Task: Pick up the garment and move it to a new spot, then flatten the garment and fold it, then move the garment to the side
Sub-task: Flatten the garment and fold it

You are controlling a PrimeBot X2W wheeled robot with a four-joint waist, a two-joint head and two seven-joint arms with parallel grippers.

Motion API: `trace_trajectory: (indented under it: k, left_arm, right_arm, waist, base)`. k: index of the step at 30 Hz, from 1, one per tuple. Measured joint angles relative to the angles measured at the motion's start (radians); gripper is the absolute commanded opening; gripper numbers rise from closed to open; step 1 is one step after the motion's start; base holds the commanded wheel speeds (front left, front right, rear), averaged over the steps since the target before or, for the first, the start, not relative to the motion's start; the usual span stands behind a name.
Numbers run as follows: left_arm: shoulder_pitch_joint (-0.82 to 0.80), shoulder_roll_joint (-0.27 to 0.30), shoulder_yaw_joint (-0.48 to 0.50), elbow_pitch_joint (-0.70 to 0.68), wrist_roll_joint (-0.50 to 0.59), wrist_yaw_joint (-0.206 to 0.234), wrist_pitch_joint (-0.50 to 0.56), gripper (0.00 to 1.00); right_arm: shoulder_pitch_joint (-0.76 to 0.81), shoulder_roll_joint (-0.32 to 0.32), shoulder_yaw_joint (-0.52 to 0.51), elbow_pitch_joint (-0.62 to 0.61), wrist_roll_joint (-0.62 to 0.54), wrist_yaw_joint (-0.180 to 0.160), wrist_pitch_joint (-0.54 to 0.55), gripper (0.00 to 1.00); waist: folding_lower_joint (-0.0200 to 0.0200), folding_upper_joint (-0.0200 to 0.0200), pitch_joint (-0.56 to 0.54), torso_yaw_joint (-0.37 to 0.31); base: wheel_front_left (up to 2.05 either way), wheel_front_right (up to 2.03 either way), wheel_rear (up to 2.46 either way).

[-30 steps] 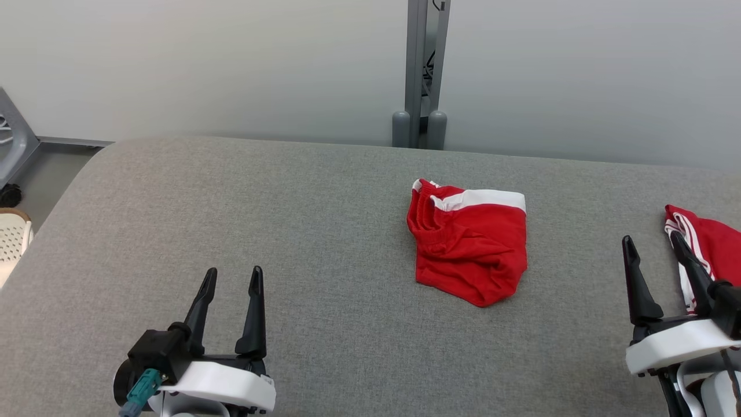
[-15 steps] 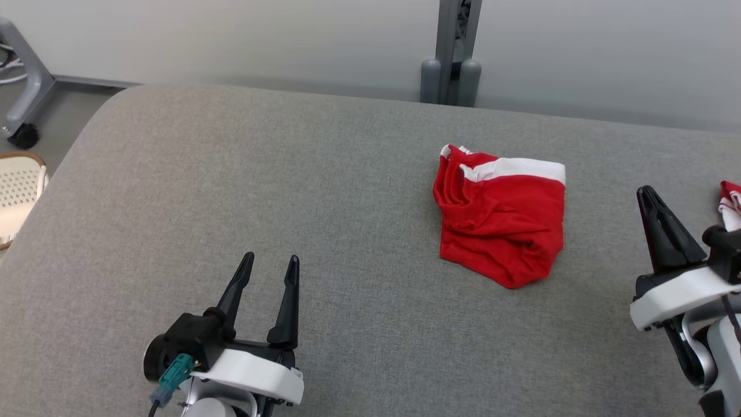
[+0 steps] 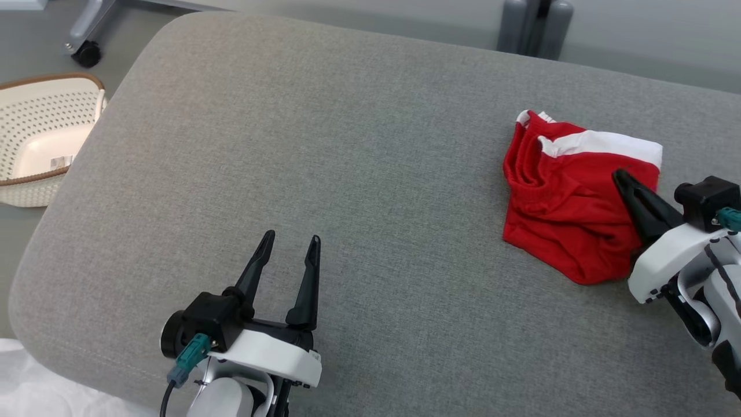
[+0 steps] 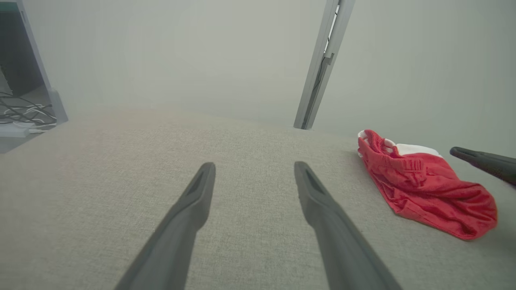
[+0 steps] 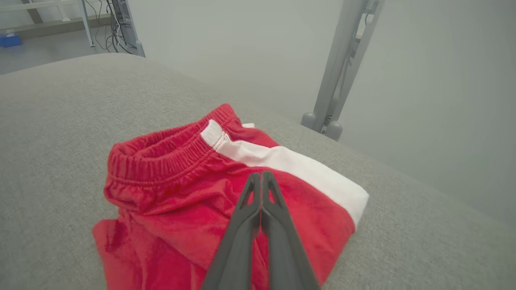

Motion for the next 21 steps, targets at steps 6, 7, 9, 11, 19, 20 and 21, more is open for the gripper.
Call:
trace_trajectory:
  k: [6, 7, 9, 11, 19, 20, 21]
  left_arm:
    - [-0.007, 0.0, 0.003, -0.001, -0.006, 0.011, 0.0, 1.0]
    - [-0.006, 0.0, 0.004, -0.001, -0.007, 0.012, 0.0, 1.0]
    - [-0.005, -0.001, 0.006, 0.001, -0.007, 0.015, 0.0, 1.0]
    - [-0.005, 0.0, 0.008, 0.003, -0.008, 0.018, 0.0, 1.0]
    - [-0.008, -0.001, 0.006, 0.005, -0.015, 0.018, 0.0, 1.0]
    - [-0.008, -0.001, 0.006, 0.006, -0.015, 0.018, 0.0, 1.0]
    - [-0.008, -0.001, 0.007, 0.008, -0.015, 0.018, 0.0, 1.0]
  right_arm:
    - [-0.012, -0.013, 0.176, 0.078, 0.186, 0.0, 0.0, 0.0]
    - [-0.015, -0.014, 0.204, 0.078, 0.217, 0.0, 0.0, 0.0]
    - [-0.021, -0.02, 0.264, 0.075, 0.282, 0.0, 0.0, 0.0]
    - [-0.023, -0.028, 0.326, 0.07, 0.339, 0.0, 0.004, 0.0]
    - [-0.058, -0.047, 0.521, 0.033, 0.528, 0.0, 0.034, 0.0]
    - [-0.063, -0.048, 0.541, 0.028, 0.544, 0.0, 0.034, 0.0]
    - [-0.067, -0.049, 0.557, 0.022, 0.562, 0.0, 0.033, 0.0]
  waist:
    - [0.0, 0.0, 0.01, 0.031]
    - [0.0, 0.0, 0.008, 0.031]
    - [0.0, 0.0, 0.004, 0.028]
    - [0.0, 0.0, -0.001, 0.022]
    - [0.0, 0.0, -0.008, -0.003]
    - [0.0, 0.0, -0.01, -0.004]
    - [0.0, 0.0, -0.012, -0.006]
  base:
    - [0.0, 0.0, 0.0]
    - [0.0, 0.0, 0.0]
    - [0.0, 0.0, 0.0]
    - [0.0, 0.0, 0.0]
    - [0.0, 0.0, 0.0]
    - [0.0, 0.0, 0.0]
    - [0.0, 0.0, 0.0]
